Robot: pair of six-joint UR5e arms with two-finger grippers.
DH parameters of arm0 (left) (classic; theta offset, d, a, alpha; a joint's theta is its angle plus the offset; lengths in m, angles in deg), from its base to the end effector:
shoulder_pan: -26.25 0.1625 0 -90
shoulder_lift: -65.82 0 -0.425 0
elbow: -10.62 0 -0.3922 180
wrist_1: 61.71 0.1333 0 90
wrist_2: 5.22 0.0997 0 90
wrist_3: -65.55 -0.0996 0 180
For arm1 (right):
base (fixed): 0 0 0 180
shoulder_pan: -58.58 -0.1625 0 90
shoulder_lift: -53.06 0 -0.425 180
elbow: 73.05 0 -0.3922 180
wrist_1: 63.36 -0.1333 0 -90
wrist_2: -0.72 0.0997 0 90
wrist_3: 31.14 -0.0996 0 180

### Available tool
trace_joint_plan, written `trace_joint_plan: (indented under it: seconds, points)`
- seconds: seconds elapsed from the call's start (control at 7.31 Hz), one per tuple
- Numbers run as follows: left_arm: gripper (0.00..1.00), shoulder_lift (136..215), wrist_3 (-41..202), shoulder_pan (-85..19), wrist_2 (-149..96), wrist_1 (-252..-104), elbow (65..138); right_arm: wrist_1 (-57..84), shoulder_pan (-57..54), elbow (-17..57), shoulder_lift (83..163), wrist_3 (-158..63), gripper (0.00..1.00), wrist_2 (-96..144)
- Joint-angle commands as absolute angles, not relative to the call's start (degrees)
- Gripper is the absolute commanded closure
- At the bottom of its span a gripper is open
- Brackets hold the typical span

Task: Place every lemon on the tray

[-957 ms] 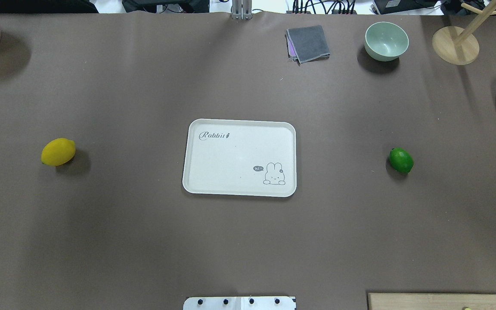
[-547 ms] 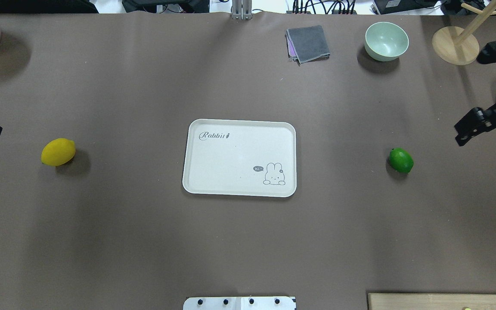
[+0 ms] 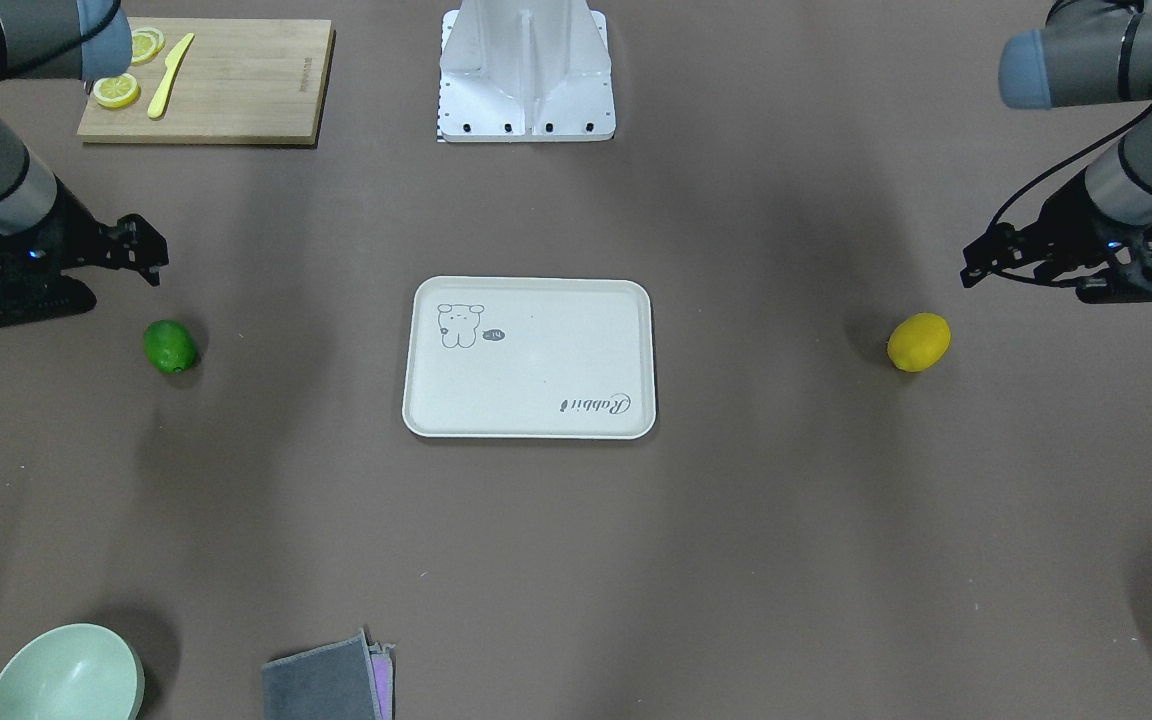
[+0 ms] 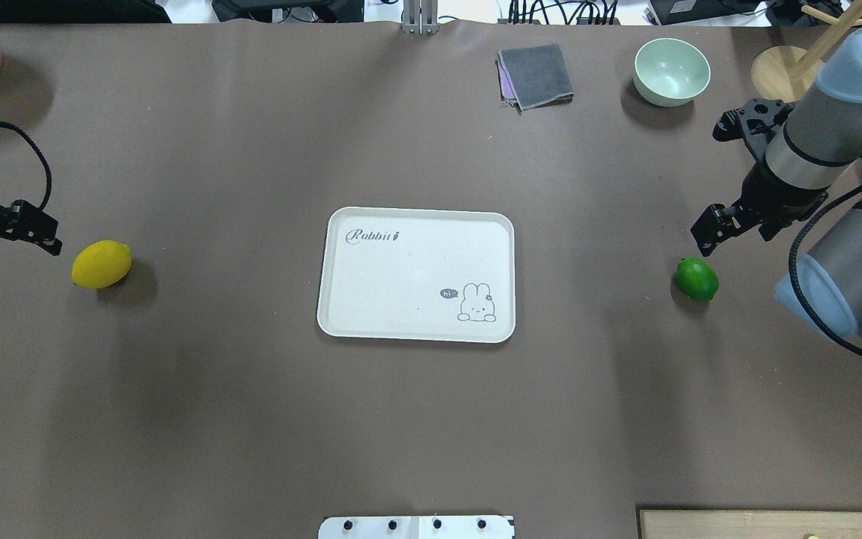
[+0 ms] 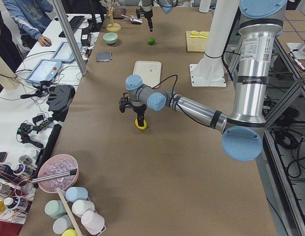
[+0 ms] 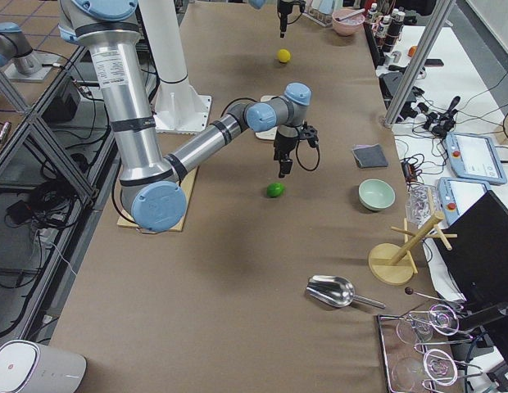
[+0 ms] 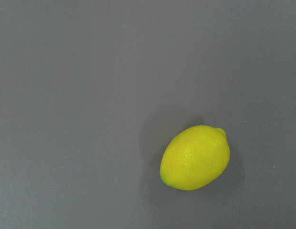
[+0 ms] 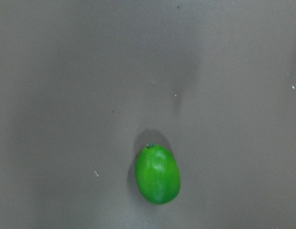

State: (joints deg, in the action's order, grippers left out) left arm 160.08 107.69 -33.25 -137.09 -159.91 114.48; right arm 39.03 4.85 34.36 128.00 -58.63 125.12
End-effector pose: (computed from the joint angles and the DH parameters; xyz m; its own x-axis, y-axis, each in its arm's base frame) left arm 0.2097 -0.4876 0.4866 0.6696 -0.0489 -0.7411 -0.0076 0.9973 -0.0726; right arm -0.2711 -0.4996 0.4053 0.7448 -0.2222 0.6292 0.2388 0.9692 0.0596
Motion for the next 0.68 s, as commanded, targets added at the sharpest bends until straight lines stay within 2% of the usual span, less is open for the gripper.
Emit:
trace_joint_plan:
  seconds: [0.0,0.27,0.55]
  points:
    - [0.02,163.72,112.91,-30.54,-136.79,-161.47,110.92,37.45,3.83,29.61,125.92,-58.04,0.05,125.43]
    - [0.02,166.61,113.01,-29.30,-134.35,-161.99,107.76,37.10,3.73,28.21,125.49,-57.95,0.05,125.35]
    - [0.02,168.30,112.14,-28.95,-133.45,-168.72,101.88,30.36,3.73,23.83,125.48,-58.65,0.04,125.08]
